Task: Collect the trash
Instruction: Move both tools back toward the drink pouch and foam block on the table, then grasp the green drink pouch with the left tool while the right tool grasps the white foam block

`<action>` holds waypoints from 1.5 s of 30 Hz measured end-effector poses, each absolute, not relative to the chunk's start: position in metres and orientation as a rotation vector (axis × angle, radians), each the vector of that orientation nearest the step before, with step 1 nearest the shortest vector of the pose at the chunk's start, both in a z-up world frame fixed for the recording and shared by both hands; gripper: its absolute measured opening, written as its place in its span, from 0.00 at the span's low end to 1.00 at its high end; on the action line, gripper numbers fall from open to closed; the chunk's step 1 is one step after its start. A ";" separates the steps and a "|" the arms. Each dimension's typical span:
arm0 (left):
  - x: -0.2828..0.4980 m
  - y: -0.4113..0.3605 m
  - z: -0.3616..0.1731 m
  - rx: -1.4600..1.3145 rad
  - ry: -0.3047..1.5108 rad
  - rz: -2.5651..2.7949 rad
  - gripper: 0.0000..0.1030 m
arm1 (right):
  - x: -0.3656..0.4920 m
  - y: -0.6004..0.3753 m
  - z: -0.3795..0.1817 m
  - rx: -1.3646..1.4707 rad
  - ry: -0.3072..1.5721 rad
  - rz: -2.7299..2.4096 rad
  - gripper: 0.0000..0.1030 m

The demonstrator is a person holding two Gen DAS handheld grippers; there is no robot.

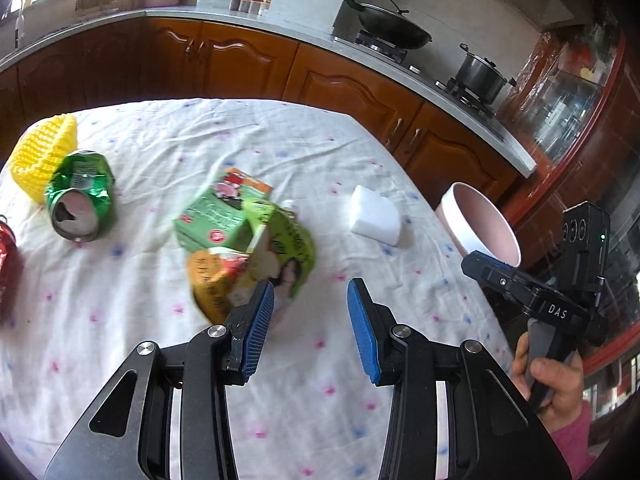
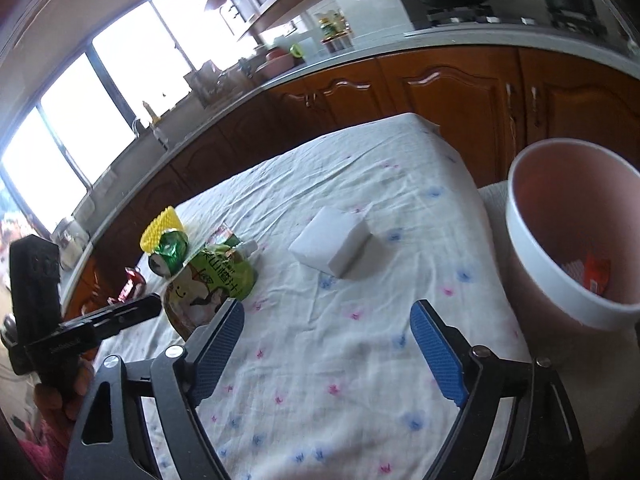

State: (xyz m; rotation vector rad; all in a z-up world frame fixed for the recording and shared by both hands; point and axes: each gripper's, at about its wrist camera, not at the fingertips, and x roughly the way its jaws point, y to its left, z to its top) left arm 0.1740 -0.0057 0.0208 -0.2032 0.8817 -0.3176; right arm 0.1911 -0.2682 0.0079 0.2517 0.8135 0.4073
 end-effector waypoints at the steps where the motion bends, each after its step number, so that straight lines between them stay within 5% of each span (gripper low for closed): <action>1: 0.175 -0.002 0.021 -0.200 0.882 -0.317 0.37 | 0.193 -0.264 0.008 0.236 0.811 0.417 0.85; 23: 0.223 -0.020 0.004 0.134 0.963 -0.360 0.43 | 0.271 -0.206 0.001 -0.149 0.800 0.569 0.85; 24: 0.224 -0.021 0.002 0.135 0.968 -0.363 0.42 | 0.275 -0.205 -0.002 -0.159 0.812 0.579 0.85; 27: 0.225 -0.022 -0.003 0.139 0.989 -0.376 0.19 | 0.289 -0.203 -0.015 -0.201 0.862 0.575 0.85; 32: 0.223 -0.021 -0.005 0.135 0.987 -0.380 0.15 | 0.302 -0.207 -0.033 -0.180 0.933 0.581 0.83; 34: 0.222 -0.021 -0.005 0.125 0.991 -0.393 0.09 | 0.299 -0.209 -0.034 -0.162 0.928 0.581 0.71; 45: 0.211 -0.024 -0.001 0.047 0.981 -0.429 0.05 | 0.254 -0.229 -0.009 -0.011 0.847 0.524 0.68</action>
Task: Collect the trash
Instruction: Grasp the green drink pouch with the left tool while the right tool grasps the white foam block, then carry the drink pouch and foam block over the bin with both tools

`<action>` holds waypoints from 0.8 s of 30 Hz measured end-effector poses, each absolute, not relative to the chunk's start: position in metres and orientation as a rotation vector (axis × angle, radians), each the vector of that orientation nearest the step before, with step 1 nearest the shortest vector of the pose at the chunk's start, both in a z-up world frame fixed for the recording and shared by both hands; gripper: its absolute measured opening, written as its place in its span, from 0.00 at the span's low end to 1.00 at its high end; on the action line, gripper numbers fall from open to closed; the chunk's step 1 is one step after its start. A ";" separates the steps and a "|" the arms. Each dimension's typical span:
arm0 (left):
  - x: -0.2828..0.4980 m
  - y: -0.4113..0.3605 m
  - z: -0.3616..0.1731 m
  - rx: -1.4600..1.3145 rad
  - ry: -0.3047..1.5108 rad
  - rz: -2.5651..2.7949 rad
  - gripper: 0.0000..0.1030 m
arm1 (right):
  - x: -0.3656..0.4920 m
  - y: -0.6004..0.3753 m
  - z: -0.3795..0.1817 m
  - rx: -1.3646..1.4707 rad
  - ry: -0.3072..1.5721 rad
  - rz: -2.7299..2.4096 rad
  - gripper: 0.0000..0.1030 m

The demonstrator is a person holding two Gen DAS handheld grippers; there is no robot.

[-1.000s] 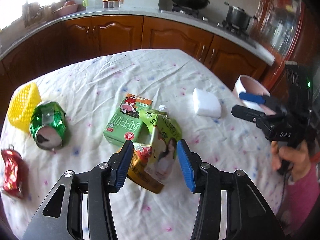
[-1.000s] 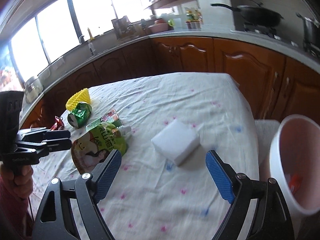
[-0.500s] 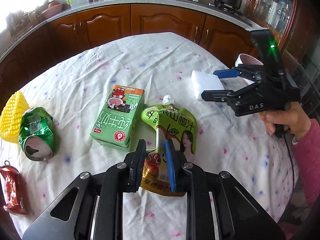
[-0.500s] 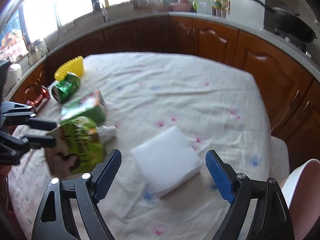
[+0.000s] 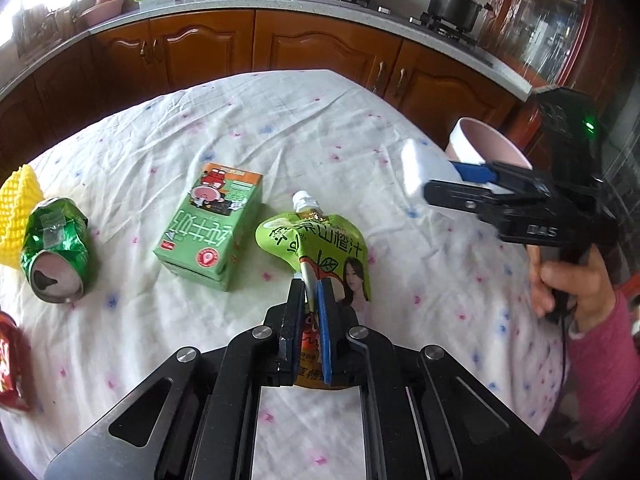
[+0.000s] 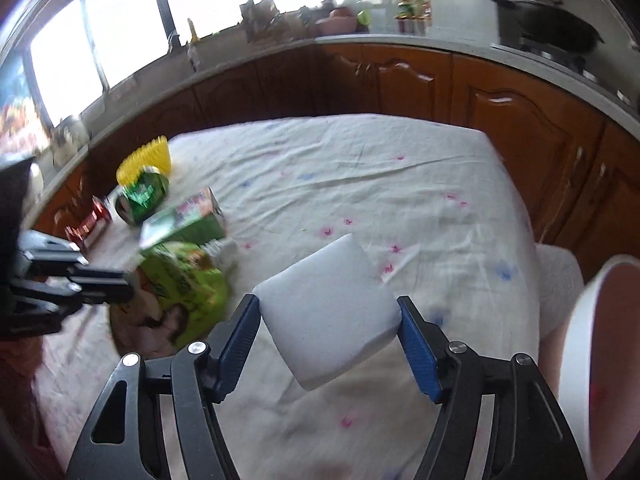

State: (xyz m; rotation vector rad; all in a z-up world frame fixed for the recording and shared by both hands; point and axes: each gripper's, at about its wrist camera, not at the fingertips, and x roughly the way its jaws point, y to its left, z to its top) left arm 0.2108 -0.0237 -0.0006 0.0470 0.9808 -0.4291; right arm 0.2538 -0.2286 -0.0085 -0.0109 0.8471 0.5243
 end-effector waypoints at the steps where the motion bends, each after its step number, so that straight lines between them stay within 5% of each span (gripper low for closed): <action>1: 0.209 -0.024 0.000 0.038 0.976 -0.431 0.04 | 0.247 -0.235 -0.004 0.029 0.839 0.517 0.68; 24: 0.190 -0.095 0.035 -0.080 0.874 -0.545 0.02 | 0.158 -0.335 0.024 0.318 0.718 0.307 0.67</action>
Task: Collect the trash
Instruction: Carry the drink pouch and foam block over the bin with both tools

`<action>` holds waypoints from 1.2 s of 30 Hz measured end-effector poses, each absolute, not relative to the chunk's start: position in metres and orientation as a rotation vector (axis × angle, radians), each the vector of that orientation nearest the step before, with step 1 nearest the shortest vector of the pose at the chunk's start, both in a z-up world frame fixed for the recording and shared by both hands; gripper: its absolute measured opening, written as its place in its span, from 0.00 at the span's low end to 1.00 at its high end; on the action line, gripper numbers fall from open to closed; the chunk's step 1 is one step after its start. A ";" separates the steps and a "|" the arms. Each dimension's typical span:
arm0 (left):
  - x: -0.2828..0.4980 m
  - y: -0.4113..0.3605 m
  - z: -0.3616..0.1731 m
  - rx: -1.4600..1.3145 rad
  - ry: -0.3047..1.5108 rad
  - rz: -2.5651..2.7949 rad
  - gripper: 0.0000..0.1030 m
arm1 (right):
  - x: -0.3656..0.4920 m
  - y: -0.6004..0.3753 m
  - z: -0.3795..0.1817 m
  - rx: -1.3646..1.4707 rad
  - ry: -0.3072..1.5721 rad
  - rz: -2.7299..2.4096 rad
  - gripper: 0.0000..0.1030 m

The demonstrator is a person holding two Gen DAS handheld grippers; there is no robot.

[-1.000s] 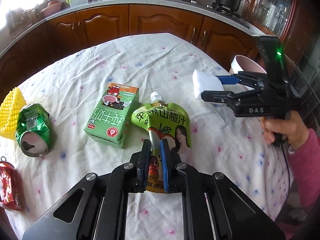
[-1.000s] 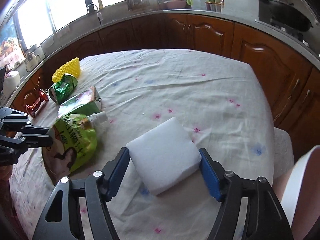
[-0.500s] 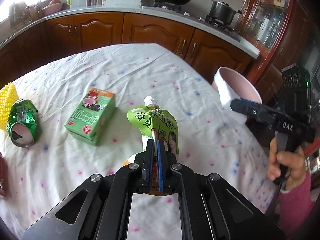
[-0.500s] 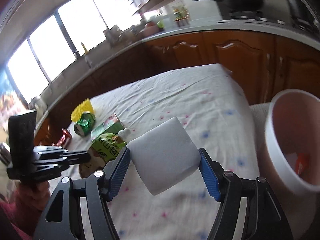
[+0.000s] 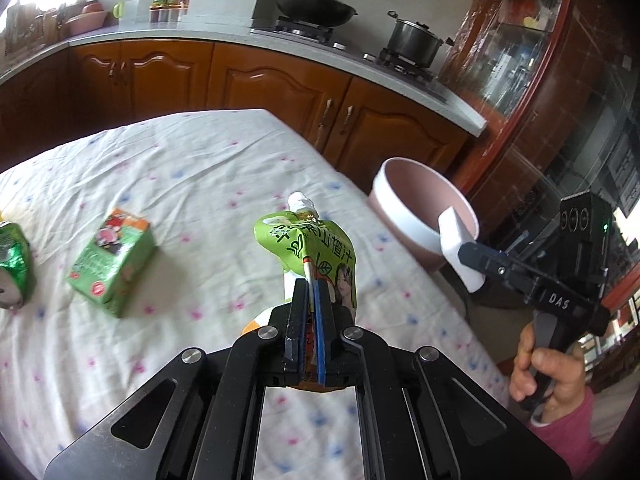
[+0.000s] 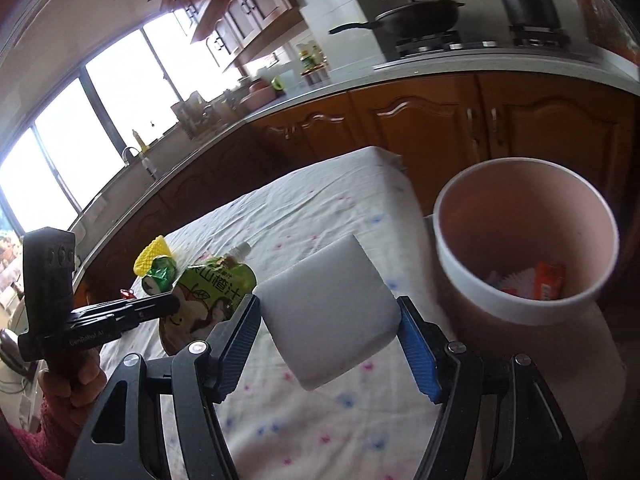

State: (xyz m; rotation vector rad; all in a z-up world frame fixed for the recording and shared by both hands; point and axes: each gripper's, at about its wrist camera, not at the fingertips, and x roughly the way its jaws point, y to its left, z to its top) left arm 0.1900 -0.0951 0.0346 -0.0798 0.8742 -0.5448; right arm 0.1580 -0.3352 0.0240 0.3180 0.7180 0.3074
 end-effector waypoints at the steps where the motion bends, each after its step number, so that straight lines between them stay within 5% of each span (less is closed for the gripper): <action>1: 0.190 -0.098 0.035 -0.082 0.873 -0.548 0.02 | 0.157 -0.339 0.024 0.321 0.717 0.298 0.67; 36: 0.243 -0.250 0.075 -0.018 0.860 -0.719 0.02 | 0.164 -0.462 0.035 0.413 0.644 0.066 0.68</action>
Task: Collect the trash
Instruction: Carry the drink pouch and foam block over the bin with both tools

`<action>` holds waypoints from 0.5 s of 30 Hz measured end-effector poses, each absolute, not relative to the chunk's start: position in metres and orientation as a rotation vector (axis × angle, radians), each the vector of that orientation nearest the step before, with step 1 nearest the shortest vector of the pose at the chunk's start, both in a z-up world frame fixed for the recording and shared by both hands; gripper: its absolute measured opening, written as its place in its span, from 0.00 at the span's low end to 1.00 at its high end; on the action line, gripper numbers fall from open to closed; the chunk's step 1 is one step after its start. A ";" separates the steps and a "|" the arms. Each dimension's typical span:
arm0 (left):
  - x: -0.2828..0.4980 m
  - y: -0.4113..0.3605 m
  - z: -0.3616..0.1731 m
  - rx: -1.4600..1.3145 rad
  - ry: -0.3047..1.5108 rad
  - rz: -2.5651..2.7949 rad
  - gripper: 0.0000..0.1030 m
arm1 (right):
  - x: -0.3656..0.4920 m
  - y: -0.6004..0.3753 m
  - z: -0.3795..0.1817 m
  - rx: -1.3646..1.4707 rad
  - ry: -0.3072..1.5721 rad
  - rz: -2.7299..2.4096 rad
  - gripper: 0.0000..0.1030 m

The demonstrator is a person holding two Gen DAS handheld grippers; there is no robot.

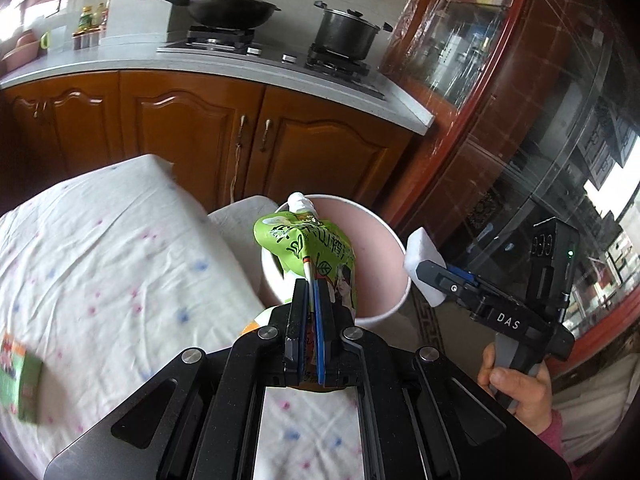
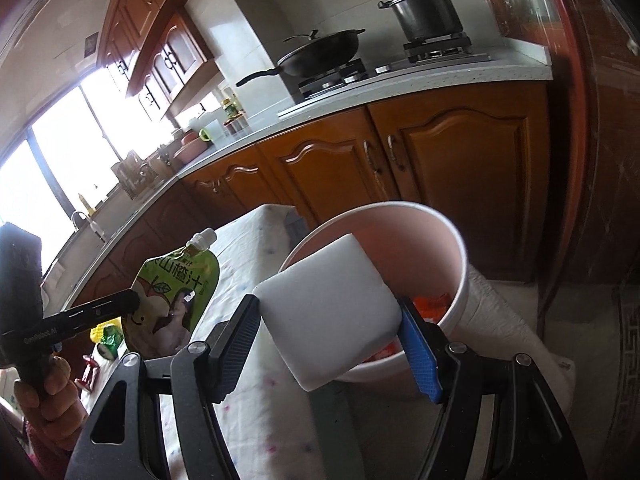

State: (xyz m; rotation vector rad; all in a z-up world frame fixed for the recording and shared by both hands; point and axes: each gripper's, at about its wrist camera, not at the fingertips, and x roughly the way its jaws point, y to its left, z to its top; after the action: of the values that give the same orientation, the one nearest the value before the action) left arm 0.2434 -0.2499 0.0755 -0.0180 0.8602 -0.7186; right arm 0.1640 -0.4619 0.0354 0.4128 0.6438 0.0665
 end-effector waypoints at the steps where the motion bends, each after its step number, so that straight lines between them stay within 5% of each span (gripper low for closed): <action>1: 0.246 -0.255 0.075 -0.011 0.863 -0.722 0.02 | 0.166 -0.465 0.035 0.413 0.646 0.061 0.68; 15: 0.294 -0.329 0.049 0.061 0.963 -0.732 0.02 | 0.199 -0.494 0.021 0.394 0.715 0.019 0.68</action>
State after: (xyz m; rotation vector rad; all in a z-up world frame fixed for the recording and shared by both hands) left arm 0.2939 -0.3287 0.0488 0.0611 0.9632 -0.7324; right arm 0.1987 -0.4940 0.0210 0.3944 0.7155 0.0190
